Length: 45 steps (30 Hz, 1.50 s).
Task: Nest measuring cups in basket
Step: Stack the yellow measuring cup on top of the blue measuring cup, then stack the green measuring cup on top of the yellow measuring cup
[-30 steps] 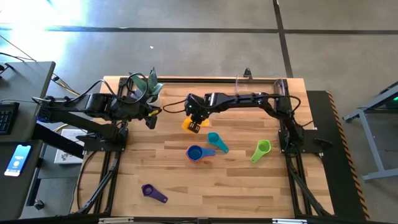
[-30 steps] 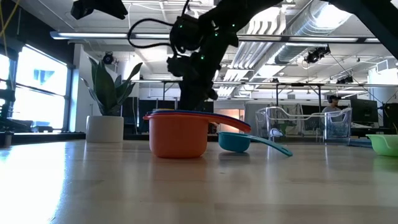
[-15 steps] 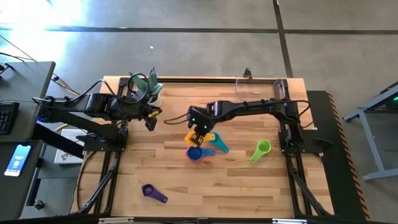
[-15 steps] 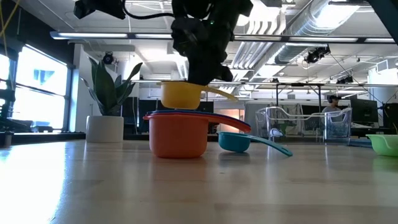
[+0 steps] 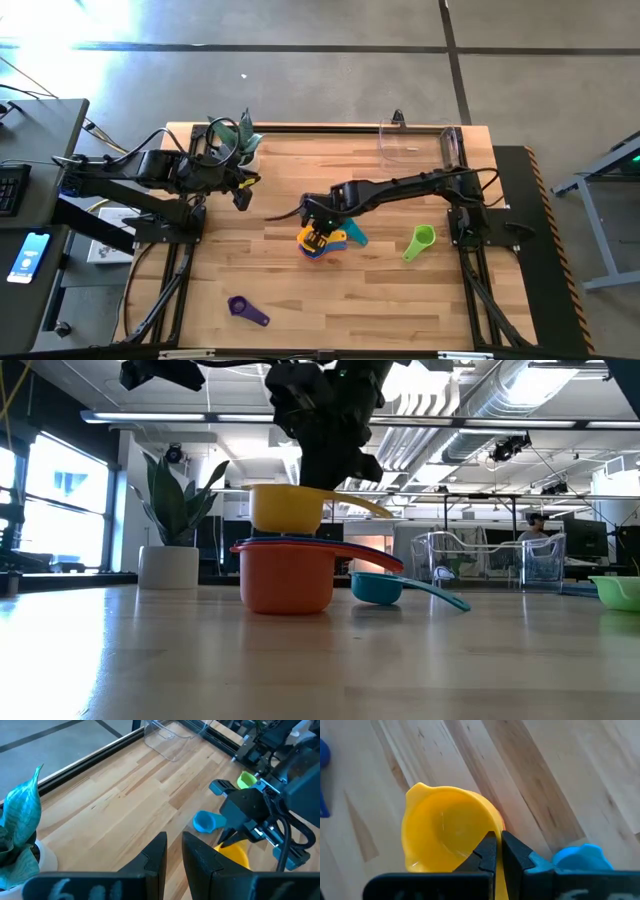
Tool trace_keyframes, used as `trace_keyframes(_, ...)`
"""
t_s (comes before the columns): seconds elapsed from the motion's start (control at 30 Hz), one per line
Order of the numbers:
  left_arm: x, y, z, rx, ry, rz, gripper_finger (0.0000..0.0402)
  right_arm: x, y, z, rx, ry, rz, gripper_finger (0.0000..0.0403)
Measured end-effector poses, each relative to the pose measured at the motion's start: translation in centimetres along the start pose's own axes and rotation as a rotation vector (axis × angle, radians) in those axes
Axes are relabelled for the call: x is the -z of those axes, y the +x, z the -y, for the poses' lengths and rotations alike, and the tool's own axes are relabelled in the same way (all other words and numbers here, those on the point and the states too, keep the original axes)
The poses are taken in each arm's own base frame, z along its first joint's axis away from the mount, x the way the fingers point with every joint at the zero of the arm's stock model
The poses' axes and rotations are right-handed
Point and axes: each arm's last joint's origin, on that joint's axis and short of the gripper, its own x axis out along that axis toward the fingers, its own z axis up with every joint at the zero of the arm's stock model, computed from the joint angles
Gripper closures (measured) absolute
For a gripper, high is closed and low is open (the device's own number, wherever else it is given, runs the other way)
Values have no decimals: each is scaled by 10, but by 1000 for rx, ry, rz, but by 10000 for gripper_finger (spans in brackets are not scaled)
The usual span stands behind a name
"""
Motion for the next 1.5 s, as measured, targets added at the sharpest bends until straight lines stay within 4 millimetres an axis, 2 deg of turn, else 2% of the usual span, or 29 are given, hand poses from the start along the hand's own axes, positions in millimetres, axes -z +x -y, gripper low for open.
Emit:
trace_keyframes(0.2, 0, 0, 0, 0, 1, 0, 353, 6, 11, -6, 22, 7, -21, 403)
trace_keyframes(0.57, 0, 0, 0, 0, 9, 0, 353, 10, 15, -8, 32, 14, -32, 401)
trace_keyframes(0.93, 0, 0, 0, 0, 11, 0, 353, 10, 15, -8, 31, -2, -33, 343)
trace_keyframes(1.1, 0, 0, 0, 0, 11, 0, 353, 10, 15, -8, 32, 0, -35, 333)
trace_keyframes(1.37, 0, 0, 0, 3, 13, -2, 353, 20, 13, -3, 59, 141, -165, 332)
trace_keyframes(1.5, 1, 0, 1, 26, 35, -18, 353, 27, 6, -6, 80, 205, -198, 332)
